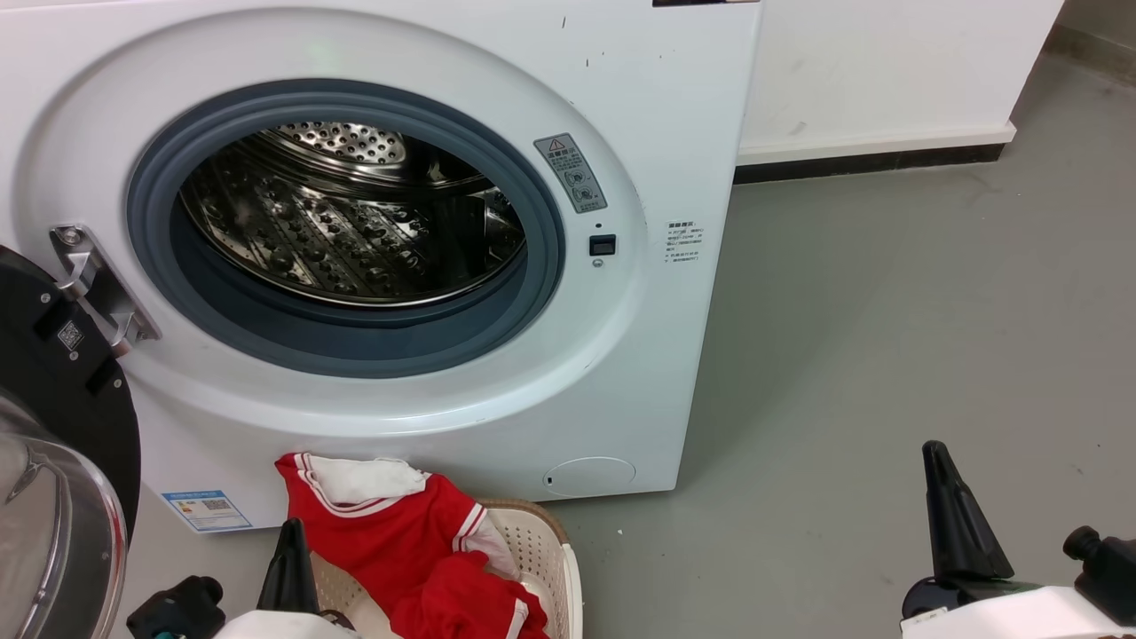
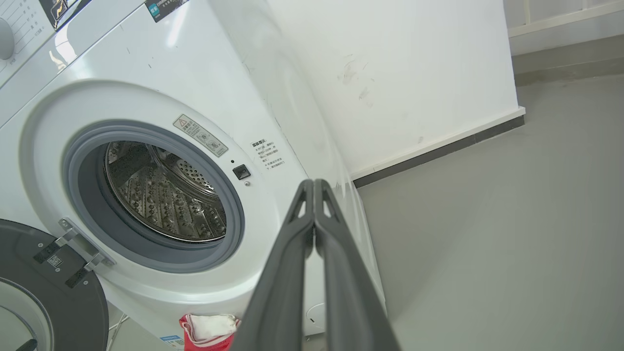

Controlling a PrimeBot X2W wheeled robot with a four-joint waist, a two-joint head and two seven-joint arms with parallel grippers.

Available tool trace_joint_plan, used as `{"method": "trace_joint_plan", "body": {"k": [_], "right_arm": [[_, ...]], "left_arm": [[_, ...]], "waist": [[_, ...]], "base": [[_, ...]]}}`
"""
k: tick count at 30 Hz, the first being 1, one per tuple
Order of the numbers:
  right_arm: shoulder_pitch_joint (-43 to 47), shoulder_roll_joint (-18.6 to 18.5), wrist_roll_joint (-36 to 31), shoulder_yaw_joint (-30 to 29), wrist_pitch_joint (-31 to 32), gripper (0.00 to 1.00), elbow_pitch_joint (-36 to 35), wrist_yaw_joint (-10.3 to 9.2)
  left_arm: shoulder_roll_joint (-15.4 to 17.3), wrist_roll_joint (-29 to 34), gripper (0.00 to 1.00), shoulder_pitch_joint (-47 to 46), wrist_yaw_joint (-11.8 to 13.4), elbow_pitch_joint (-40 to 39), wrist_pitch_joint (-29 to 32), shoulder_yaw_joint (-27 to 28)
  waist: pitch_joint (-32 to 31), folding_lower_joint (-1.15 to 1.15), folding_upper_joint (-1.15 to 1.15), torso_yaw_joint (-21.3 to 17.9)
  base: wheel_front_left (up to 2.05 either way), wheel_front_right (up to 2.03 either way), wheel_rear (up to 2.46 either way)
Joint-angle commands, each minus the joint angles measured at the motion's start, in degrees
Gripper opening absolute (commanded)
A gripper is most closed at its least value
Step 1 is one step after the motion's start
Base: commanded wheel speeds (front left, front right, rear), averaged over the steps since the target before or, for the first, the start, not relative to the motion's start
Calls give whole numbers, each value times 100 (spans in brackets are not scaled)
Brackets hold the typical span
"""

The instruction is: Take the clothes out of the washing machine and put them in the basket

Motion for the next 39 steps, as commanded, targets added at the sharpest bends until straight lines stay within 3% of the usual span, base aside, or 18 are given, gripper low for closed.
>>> {"method": "trace_joint_plan", "body": {"k": [1,15,39], "right_arm": [[-178,-48,227,-13,25,0,-18,0],[-438,-101,1716,-75,318,0,322,0],[-744,-125,3426,-198,705,0,730,-1]], "left_arm": [[11,-208,0,-177,-46,-56,36,29],[14,-1613,0,-407,-260,57,376,118],[18,-3267,0,-683,-513,197,781,227]], "waist": [[1,0,0,5],[9,0,0,75],[20,0,0,176]], "base": [[0,0,0],[0,0,0],[0,0,0]]}}
